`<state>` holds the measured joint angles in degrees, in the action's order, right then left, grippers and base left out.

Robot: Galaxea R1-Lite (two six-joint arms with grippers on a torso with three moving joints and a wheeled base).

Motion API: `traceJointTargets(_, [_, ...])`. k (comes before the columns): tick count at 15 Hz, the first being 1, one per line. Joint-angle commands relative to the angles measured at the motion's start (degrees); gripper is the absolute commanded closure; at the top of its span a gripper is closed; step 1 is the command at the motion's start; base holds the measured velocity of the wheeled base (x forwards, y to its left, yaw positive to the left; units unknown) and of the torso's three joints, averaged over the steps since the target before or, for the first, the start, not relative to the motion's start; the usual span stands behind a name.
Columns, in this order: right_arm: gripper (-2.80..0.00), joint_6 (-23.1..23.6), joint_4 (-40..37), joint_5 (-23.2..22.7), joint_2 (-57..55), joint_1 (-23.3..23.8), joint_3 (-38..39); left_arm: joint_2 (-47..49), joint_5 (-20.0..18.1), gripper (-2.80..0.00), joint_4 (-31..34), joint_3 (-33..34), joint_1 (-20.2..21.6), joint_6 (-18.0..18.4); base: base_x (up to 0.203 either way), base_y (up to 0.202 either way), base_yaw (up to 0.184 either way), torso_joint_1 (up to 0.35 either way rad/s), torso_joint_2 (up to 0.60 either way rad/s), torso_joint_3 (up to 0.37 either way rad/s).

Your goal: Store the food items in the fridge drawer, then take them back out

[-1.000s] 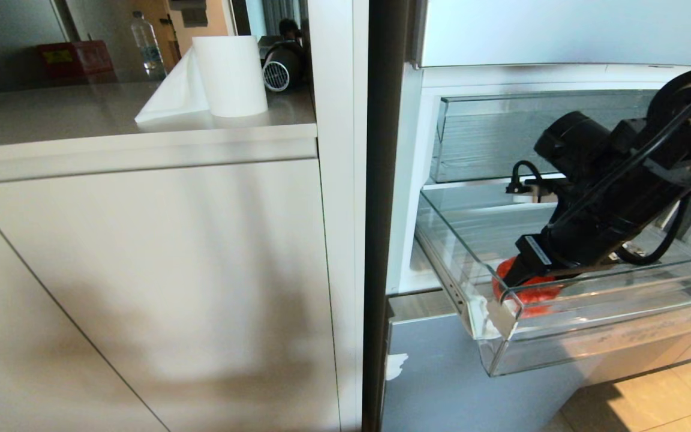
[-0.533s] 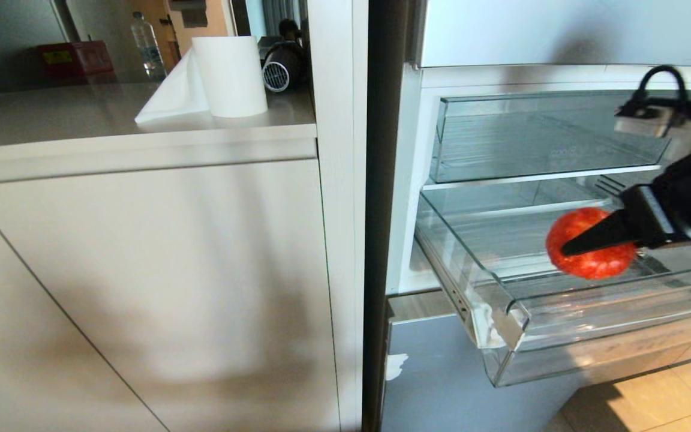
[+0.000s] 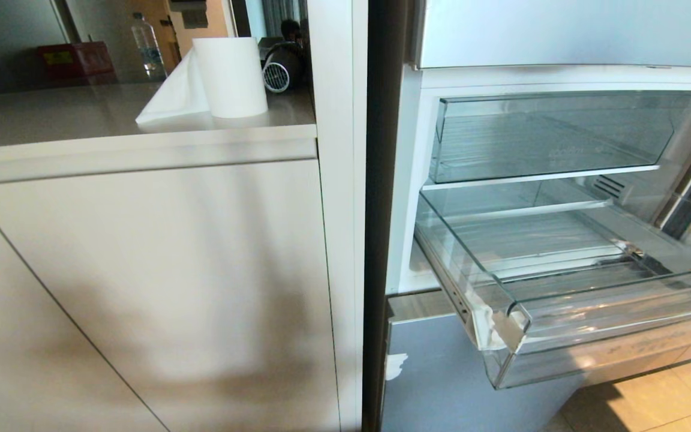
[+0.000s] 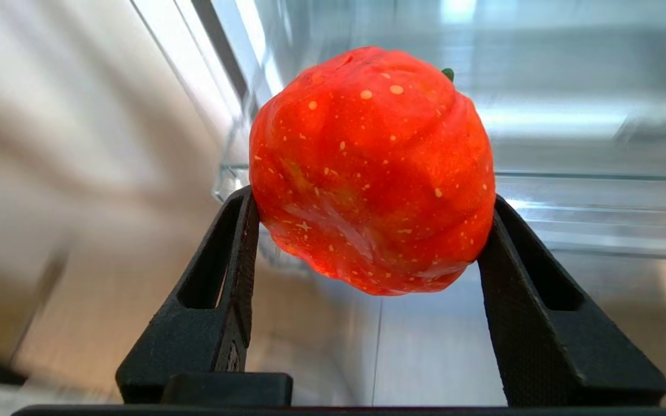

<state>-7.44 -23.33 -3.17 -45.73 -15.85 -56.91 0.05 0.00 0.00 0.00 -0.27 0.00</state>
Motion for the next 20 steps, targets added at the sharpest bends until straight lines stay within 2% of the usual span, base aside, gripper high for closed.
traceJointTargets(1, [0.00,1.64,8.16,0.10,19.46,2.24,14.27,0.04,0.09,0.00,0.00,0.00,0.00,0.00,0.000,0.000,0.000,0.000,0.00,0.000])
traceJointTargets(3, [0.00,4.14,13.06,1.47,27.89,4.25,27.08,0.04,0.09,0.00,0.00,0.00,-0.08,0.00,0.000,0.000,0.000,0.000,0.00,0.000])
traceJointTargets(5, [0.00,6.69,25.08,3.58,29.63,5.40,41.04,0.04,0.00,0.00,0.00,0.00,0.00,0.00,0.000,0.000,0.000,0.000,0.00,0.000])
traceJointTargets(6, [0.00,9.21,32.00,3.27,29.58,6.23,48.56,0.04,0.06,0.00,0.00,0.00,-0.01,0.00,0.000,0.000,0.000,0.000,0.00,0.000])
traceJointTargets(7, [0.00,11.09,35.49,2.50,29.52,7.50,53.71,0.04,0.00,0.00,0.00,0.00,-0.05,0.00,0.000,0.000,0.000,0.000,0.00,0.000])
traceJointTargets(8, [0.00,12.82,35.72,1.50,29.82,10.00,56.72,0.04,0.00,0.00,0.00,0.00,-0.08,0.00,0.000,0.000,0.000,0.000,0.00,0.000])
traceJointTargets(9, [0.00,14.25,33.54,0.73,31.71,13.30,57.39,0.04,0.00,0.00,0.00,0.00,-0.07,0.00,0.000,0.000,0.000,0.000,0.00,0.000])
traceJointTargets(11, [0.00,15.73,24.25,0.23,38.15,15.35,56.93,0.04,0.03,0.00,0.00,0.00,-0.01,0.00,0.000,0.000,0.000,0.000,0.00,0.000])
traceJointTargets(14, [0.00,14.71,23.25,0.29,46.15,15.90,56.91,0.04,0.00,0.00,0.00,0.00,-0.01,0.03,0.000,0.000,0.000,0.000,0.00,0.000])
traceJointTargets(17, [0.00,13.13,23.07,2.23,45.73,16.03,56.91,0.04,0.01,0.00,0.00,0.00,-0.08,0.00,0.000,0.000,0.000,0.000,0.00,0.000])
traceJointTargets(20, [0.00,13.15,23.07,2.20,45.73,16.03,56.91,0.04,0.00,0.00,0.00,0.00,-0.06,0.00,0.000,0.000,0.000,0.000,0.00,0.000])
